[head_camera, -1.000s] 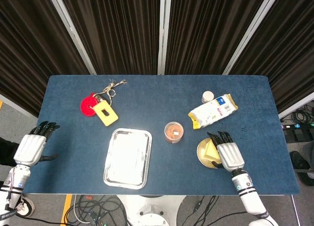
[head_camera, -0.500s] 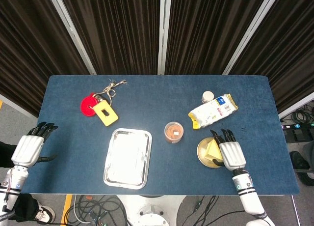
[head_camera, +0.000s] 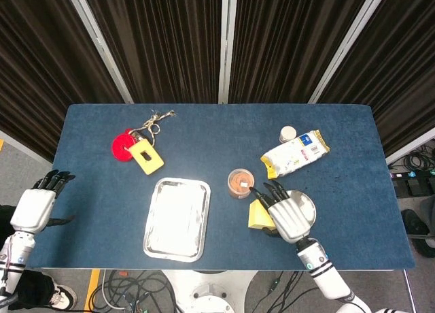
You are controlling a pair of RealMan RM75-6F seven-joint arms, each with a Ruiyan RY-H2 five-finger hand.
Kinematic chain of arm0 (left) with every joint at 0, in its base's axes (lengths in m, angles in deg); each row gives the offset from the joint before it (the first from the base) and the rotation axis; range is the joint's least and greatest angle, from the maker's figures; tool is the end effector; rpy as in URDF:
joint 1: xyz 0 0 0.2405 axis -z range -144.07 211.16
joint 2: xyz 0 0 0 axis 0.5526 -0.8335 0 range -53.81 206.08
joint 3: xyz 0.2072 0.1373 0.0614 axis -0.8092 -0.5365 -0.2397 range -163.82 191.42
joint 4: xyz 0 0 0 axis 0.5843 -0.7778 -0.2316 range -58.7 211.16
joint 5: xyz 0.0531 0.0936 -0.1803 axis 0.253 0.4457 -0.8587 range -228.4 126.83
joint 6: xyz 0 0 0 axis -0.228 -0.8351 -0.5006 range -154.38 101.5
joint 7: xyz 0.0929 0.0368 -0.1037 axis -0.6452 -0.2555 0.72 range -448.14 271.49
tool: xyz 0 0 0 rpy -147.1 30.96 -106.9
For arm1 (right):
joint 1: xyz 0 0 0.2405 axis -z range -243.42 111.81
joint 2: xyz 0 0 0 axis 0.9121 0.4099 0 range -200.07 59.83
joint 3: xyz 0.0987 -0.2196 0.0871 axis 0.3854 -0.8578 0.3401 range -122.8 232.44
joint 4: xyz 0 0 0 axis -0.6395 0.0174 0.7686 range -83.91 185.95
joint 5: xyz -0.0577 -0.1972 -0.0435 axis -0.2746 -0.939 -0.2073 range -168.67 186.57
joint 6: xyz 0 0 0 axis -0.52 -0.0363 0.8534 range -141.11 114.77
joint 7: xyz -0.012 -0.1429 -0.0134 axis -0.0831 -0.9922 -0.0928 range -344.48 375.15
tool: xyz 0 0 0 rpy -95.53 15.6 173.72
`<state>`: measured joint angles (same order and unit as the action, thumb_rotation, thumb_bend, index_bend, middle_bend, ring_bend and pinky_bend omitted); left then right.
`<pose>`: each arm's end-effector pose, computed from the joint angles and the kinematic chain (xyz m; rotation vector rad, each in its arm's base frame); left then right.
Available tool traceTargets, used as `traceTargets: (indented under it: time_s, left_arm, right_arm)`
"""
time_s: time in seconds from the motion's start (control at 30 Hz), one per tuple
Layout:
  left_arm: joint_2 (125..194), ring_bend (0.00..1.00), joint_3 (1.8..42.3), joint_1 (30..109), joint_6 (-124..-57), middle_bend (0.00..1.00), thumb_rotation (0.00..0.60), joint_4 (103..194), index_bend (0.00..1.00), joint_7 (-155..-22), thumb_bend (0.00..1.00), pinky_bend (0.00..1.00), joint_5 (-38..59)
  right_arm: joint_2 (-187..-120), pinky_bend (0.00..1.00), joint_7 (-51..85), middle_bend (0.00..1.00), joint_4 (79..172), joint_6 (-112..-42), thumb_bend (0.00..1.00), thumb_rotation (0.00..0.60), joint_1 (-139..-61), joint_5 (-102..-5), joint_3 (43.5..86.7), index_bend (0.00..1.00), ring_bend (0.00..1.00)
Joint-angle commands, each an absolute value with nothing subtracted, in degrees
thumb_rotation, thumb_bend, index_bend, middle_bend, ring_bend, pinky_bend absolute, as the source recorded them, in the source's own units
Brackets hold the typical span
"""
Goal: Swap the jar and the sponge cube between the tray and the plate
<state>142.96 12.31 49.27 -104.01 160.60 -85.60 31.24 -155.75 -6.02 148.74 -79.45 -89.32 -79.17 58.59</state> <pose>-0.3201 0.2283 0.1362 -1.5409 -0.9172 -0.8405 -0.1635 -0.2337 0.0015 1.9003 -0.8642 1.0835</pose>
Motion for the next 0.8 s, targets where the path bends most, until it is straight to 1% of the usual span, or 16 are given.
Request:
traceTargets:
  time_s: [0.03,0.2,0.27,0.33,0.4,0.6,0.8]
  left_arm:
    - [143.0,0.08,12.4,48.6,-104.1,0.14,0.6,160.2,0.17,-85.2,0.02,0.23,31.0]
    - [143.0,0.08,12.7,47.9,-104.1,0.14,0.6,159.5,0.17,-84.8,0.02,0.23,31.1]
    - [143.1,0.08,12.8,47.7,-104.1,0.14,0.6,159.1,0.17,-84.5,0.02,0.23,31.2]
    - [143.2,0.08,13.0,47.6,-104.0,0.14,0.6,158.8,0.17,-84.2,0.02,0.23,31.2]
    - [143.3,0.08,13.1,47.4,-103.7,0.14,0.6,158.6,0.17,-83.9,0.02,0.23,31.2]
    - [143.5,0.08,13.4,47.1,-103.4,0.14,0.6,158.2,0.17,-83.6,0.02,0.23,31.4]
    - [143.3,0.08,14.0,47.0,-103.4,0.14,0.6,158.5,0.17,-83.7,0.02,0.23,31.6]
  right_arm:
    - [-158.8,0.0,-8.4,0.45,149.2,-74.5,0.14,0.6,-92.5,-78.3,58.1,0.0,0.08]
    - [-162.2,0.0,-10.1,0.44,147.3,-71.2,0.14,0.6,-95.0,-77.2,58.3,0.0,0.08]
    - [-163.3,0.0,-10.9,0.41,146.6,-70.6,0.13,0.6,-95.7,-76.7,58.4,0.0,0.08]
    - [-163.8,0.0,-11.9,0.36,146.3,-70.0,0.11,0.6,-96.2,-76.2,58.5,0.0,0.05]
    - [-163.8,0.0,-13.4,0.26,146.6,-69.2,0.08,0.6,-96.6,-75.0,58.4,0.0,0.01]
    - [-162.6,0.0,-14.2,0.02,148.5,-69.8,0.01,0.6,-97.0,-74.5,58.3,0.0,0.0]
    - [-159.7,0.0,-13.5,0.0,151.6,-73.8,0.01,0.6,-96.8,-77.2,59.4,0.0,0.0]
